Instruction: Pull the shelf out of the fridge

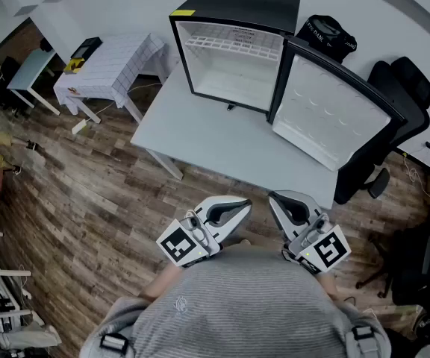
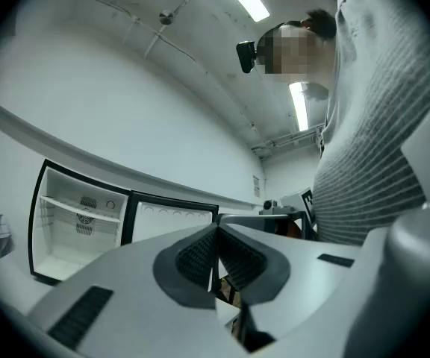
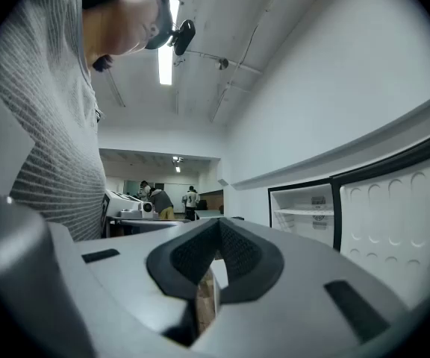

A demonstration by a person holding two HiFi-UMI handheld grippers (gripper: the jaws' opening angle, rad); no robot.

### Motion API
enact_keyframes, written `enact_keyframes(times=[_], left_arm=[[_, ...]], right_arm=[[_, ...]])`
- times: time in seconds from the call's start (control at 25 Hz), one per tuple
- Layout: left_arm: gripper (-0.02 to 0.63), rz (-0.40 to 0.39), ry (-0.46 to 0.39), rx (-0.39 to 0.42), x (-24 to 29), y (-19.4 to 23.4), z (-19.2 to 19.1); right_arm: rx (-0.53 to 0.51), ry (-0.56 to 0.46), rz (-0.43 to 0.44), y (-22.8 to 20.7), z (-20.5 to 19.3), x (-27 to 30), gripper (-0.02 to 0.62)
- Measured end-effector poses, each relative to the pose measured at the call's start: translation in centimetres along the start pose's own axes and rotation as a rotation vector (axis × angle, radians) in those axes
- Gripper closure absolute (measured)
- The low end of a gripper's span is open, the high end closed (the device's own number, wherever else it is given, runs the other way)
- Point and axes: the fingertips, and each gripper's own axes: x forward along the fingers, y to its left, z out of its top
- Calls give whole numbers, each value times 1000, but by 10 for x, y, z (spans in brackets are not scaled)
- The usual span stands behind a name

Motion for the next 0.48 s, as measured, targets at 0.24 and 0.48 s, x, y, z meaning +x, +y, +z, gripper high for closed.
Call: enact_keyframes(times=[0.24, 0.48], left_arm=[[595, -2, -1, 3, 4, 1, -1], [595, -2, -1, 5, 5, 2, -1]], right_arm=[[-5, -8, -3, -4, 2, -1, 583], [-5, -2, -1, -7, 1, -1, 583]])
